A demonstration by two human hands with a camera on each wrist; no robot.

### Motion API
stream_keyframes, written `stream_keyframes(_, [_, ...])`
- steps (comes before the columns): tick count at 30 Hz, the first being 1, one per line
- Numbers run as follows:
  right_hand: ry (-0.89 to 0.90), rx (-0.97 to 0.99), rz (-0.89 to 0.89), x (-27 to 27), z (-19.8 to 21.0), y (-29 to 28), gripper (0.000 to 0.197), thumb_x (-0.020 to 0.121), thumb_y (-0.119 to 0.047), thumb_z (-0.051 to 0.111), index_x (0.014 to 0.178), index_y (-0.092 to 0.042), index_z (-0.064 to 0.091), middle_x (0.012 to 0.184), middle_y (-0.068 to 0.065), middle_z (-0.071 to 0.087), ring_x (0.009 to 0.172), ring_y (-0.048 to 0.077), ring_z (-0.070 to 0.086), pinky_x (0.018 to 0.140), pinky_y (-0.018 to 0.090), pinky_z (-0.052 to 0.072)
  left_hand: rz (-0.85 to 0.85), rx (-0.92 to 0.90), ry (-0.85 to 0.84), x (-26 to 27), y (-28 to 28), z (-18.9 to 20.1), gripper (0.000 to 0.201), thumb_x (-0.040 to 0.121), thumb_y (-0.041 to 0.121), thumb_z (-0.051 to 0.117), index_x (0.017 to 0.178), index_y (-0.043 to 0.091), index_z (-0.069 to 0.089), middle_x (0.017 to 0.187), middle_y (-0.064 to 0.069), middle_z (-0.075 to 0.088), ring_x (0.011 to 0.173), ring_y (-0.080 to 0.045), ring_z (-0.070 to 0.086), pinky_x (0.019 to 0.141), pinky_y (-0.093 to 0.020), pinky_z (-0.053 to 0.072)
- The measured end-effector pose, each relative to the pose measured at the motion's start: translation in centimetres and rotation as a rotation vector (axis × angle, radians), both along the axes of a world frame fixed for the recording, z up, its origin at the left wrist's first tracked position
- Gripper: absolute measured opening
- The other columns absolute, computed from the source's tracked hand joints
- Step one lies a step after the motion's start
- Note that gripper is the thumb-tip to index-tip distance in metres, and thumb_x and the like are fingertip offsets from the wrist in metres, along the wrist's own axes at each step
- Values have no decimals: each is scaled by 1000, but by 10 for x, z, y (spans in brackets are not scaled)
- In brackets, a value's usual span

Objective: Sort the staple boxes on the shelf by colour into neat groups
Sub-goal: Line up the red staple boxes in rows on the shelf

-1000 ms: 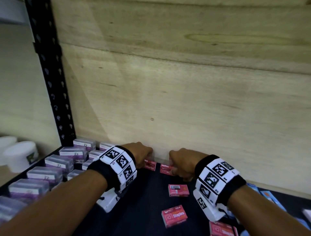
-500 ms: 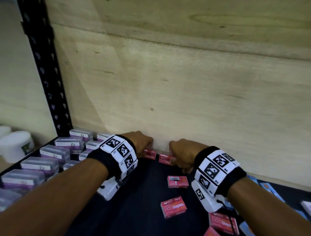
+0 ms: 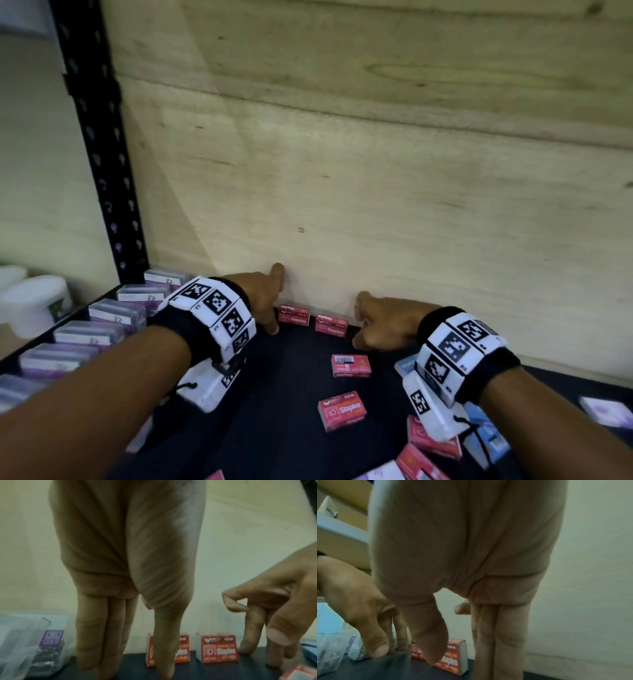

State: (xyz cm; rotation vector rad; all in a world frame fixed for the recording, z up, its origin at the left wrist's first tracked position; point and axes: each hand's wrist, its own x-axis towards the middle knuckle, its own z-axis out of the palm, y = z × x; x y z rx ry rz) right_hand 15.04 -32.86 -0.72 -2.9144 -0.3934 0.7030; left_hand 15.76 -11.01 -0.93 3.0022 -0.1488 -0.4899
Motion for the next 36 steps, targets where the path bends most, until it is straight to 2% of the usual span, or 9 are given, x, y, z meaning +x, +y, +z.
stream_keyframes(5, [10,-5,67,-10,0,-9,31,85,-44,70,103,-28,51,92,-10,53,85,11,52,74,27,42,-156,101,-13,-32,-17,20,49,86,44,70,117,9,57,112,-5,64,99,-22,60,80,-32,47])
stream_keyframes(9, [25,7,65,-14,-3,-11,42,73,-44,82,104,-30,58,110,-8,63,105,16,60,96,36,49,-267,-1,217,-53,-45,4,49,79,56,71,102,12,66,95,-4,68,80,-17,57,75,-31,47])
stream_keyframes(12, [0,-16,99,-18,-3,-9,46,71,-42,85,108,-27,61,115,-8,63,108,17,60,95,34,48,-320,17,222,-66,-65,-6,53,74,61,72,103,18,69,99,2,71,87,-17,64,81,-32,51])
stream_keyframes(14, [-30,-33,118,-20,-4,-7,47,71,-40,86,109,-26,62,117,-7,63,108,17,61,94,34,49,-355,56,191,-71,-74,-10,56,75,63,71,106,16,70,103,0,70,91,-17,64,75,-29,50])
stream_keyframes(18, [-65,-63,153,-19,-6,-7,44,69,-34,88,103,-26,60,117,-4,67,108,19,63,94,35,51,-397,101,127,-73,-79,-13,50,82,52,70,109,10,70,108,-6,69,90,-20,62,58,-22,40])
stream_keyframes(25, [-77,-55,156,-12,-11,-7,42,71,-30,87,106,-23,65,115,-3,67,107,19,63,95,36,52,-281,47,144,-62,-53,-9,46,72,40,84,108,17,67,101,2,69,83,-13,58,78,-30,50])
stream_keyframes(29, [-58,-11,152,-9,-11,-11,31,79,-32,78,107,-26,68,101,-11,64,99,14,61,90,30,50,-250,-5,127,-53,-34,-10,40,67,32,88,99,20,67,83,10,61,72,-7,53,72,-26,48])
stream_keyframes(32, [-32,39,142,-8,-9,-16,25,87,-32,70,111,-26,69,101,-11,64,98,13,59,92,29,47,-220,-69,103,-46,-23,-12,33,70,27,87,96,22,68,89,8,63,77,-8,56,68,-21,46])
stream_keyframes(36, [-31,68,135,-8,-10,-19,11,93,-38,62,100,-31,66,96,-16,62,95,9,57,88,26,42,-193,-76,31,-40,-14,-12,32,77,27,82,105,24,67,96,9,59,88,-10,56,83,-26,47])
